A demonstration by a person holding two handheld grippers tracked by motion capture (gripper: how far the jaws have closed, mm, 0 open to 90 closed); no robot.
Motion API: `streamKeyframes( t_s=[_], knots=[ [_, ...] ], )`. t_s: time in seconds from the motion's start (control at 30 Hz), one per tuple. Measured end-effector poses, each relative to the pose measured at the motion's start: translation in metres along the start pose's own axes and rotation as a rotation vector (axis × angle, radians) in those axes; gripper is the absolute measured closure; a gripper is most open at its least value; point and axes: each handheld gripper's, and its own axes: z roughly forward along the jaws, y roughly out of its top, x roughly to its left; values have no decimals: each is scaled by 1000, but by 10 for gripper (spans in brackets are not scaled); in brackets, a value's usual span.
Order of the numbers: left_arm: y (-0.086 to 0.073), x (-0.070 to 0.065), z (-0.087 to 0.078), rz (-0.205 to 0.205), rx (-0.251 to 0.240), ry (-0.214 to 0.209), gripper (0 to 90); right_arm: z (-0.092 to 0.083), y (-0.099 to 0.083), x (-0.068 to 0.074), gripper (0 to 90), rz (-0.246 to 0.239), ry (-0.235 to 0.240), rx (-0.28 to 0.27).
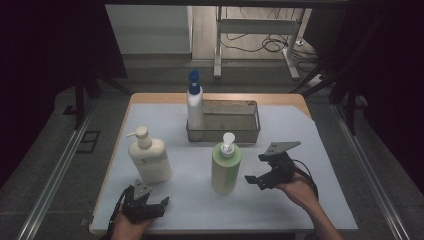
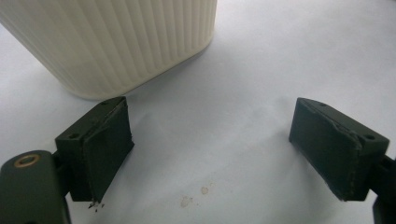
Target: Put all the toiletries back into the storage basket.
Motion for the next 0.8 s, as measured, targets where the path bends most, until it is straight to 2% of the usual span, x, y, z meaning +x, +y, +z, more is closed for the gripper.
streamKeyframes(
  t_s=[0.37,0.53,0.8],
  knots=[
    [0,0,0,-1,-3,1,126,7,15,28,45,-62,49,-33],
    [0,0,0,0,-2,1,126,11,26,37,57,-94,48,-53],
    [0,0,0,0,-3,1,126,22,39,46,57,-115,52,-60]
  ],
)
